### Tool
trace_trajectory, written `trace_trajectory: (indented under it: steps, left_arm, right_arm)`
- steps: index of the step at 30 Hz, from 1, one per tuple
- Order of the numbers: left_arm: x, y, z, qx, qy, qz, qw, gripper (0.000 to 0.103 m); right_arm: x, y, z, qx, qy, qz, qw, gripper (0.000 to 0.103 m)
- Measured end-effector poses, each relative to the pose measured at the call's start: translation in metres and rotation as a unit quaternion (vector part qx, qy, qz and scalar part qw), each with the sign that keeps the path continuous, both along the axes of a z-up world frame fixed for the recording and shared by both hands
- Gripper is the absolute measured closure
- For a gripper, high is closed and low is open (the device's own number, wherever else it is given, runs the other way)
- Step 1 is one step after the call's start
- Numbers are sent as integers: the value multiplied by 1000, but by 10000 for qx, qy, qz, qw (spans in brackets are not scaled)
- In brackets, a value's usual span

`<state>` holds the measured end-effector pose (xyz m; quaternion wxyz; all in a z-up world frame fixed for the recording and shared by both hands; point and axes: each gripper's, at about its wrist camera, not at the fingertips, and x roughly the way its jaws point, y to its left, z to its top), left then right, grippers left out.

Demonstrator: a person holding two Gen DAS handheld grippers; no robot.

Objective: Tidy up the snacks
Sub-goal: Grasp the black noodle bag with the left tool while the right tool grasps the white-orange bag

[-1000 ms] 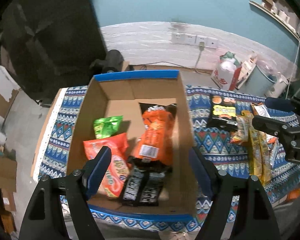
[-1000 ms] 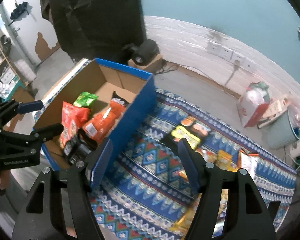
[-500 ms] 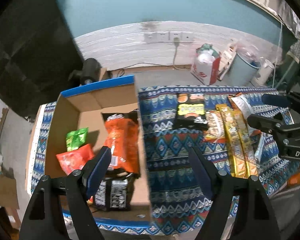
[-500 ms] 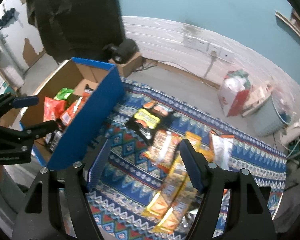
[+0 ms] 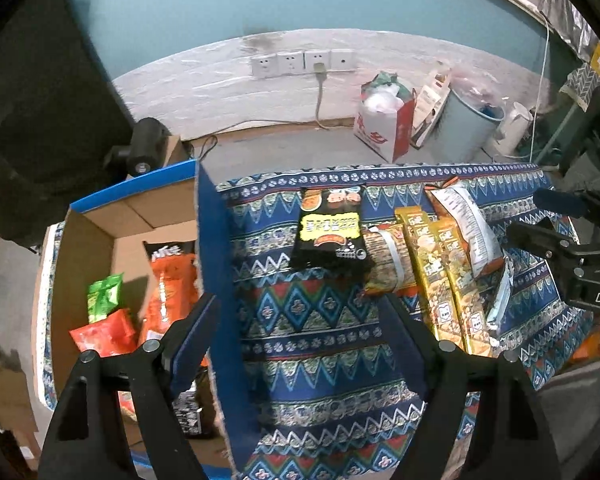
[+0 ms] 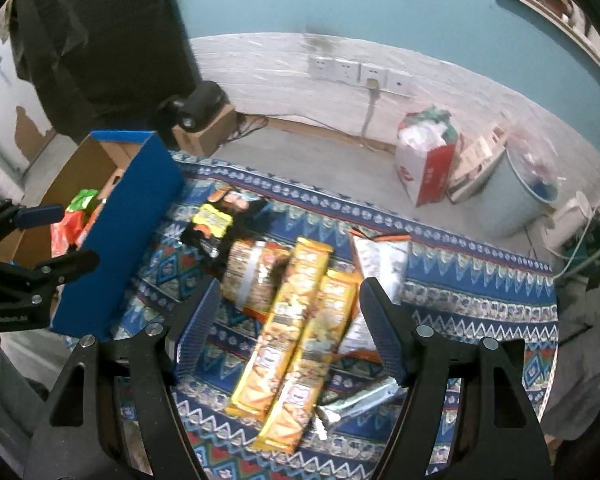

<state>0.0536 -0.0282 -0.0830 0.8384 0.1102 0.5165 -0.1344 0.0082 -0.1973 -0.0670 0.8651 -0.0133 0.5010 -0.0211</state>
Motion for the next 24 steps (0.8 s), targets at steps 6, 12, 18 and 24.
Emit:
trace_trajectory:
  steps: [6, 12, 18, 24]
  left_arm:
    - [18, -17, -17, 52, 125, 4, 9999, 17]
    - [43, -33, -33, -51, 296, 53, 9995, 17]
    - [65, -47, -53, -66, 472, 104, 9988, 17]
    - [84, -54, -75, -60, 678, 206, 9975, 17]
  right_arm:
    - [4, -24, -13, 31, 120, -205, 9997, 31]
    - [17, -49, -31, 65, 272, -435, 9987, 30]
    - [30, -83, -59, 180, 453, -769, 9958, 30]
    - [36, -100, -89, 247, 736, -859, 9933, 30]
